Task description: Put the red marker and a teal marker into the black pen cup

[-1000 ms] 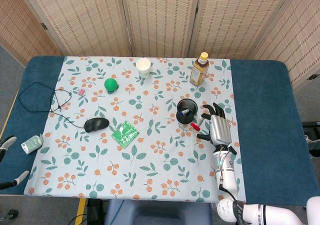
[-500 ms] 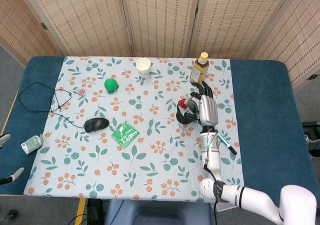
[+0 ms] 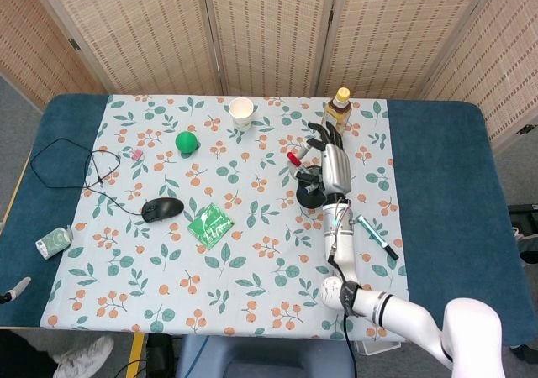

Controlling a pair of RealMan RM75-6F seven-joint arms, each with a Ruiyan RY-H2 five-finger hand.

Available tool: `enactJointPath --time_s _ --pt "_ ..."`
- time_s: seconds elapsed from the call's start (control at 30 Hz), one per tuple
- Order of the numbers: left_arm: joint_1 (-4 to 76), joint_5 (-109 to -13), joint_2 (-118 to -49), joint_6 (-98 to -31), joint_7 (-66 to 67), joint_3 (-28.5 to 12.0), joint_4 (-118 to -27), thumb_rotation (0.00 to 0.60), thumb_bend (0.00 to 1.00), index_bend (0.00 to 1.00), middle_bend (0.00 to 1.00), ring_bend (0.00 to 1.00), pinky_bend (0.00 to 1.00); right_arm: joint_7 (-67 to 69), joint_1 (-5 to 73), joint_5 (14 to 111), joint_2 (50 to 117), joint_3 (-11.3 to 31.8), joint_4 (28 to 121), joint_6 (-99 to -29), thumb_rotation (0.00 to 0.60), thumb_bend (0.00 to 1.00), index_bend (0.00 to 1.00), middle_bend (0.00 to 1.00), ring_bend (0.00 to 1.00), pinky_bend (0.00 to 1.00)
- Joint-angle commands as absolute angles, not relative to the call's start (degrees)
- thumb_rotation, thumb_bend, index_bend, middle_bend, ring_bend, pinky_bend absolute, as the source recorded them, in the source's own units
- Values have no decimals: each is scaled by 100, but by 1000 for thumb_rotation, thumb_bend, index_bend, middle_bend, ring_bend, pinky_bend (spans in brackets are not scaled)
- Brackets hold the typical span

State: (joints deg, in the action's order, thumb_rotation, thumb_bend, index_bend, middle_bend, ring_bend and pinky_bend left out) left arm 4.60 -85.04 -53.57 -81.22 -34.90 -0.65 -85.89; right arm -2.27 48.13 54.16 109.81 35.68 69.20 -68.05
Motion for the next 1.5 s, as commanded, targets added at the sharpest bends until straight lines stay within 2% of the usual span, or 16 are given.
enactJointPath --time_s 0.03,0.2,0.3,0.33,0.53,0.63,0.77,0.9,1.1,1.2,1.33,1.5 --pt "454 -8511 -5359 -8133 -3463 -69 -8601 600 270 0 80 41 218 -158 4784 5434 10970 3485 6845 -6770 600 266 627 174 0 0" --pt "421 -8506 -5359 -8188 -3390 -85 -8645 600 270 0 80 41 218 69 4773 5495 11089 3355 6482 -6733 600 262 627 173 0 0" --pt "421 -8477 -5362 -8157 -3359 -91 -8652 600 270 0 80 41 218 116 4723 5557 11081 3217 6400 -6669 600 254 610 139 0 0" --pt "423 -8463 -5364 -8140 -3356 -93 -8648 600 270 0 81 41 218 74 4698 5576 11060 3172 6414 -6683 600 247 568 113 0 0" --pt "411 -8437 -5369 -8147 -3347 -120 -8645 600 270 0 81 41 218 -282 4498 5494 10775 2998 6828 -6642 600 207 86 1 0 0" --pt "395 -8433 -5372 -8171 -3305 -128 -8667 600 270 0 81 41 218 -320 4401 5516 10663 2947 7028 -6695 600 200 2 0 0 0" --pt "399 -8423 -5383 -8147 -3234 -134 -8682 600 270 0 80 41 218 -263 4193 5709 10438 2838 7464 -6894 600 197 0 0 0 0" --pt "393 -8426 -5399 -8155 -3092 -134 -8725 600 270 0 80 41 218 -378 3842 5993 9797 2571 8277 -6973 600 197 1 0 0 0" --pt "367 -8356 -5429 -8199 -2756 -165 -8877 600 270 0 80 41 218 -1254 3246 6126 8720 2074 9603 -7301 600 210 139 0 0 0" --pt "325 -8281 -5431 -8279 -2603 -208 -8960 600 270 0 81 41 218 -1730 2983 6214 8203 1743 10113 -7422 600 211 166 0 0 0" --pt "300 -8297 -5439 -8352 -2456 -224 -9053 600 270 0 80 41 218 -2179 2748 6159 7919 1408 10500 -7561 600 212 167 0 0 0" --pt "307 -8444 -5448 -8364 -2367 -177 -9119 600 270 0 80 41 218 -2559 2391 6284 7967 852 10537 -7877 600 211 167 0 0 0"
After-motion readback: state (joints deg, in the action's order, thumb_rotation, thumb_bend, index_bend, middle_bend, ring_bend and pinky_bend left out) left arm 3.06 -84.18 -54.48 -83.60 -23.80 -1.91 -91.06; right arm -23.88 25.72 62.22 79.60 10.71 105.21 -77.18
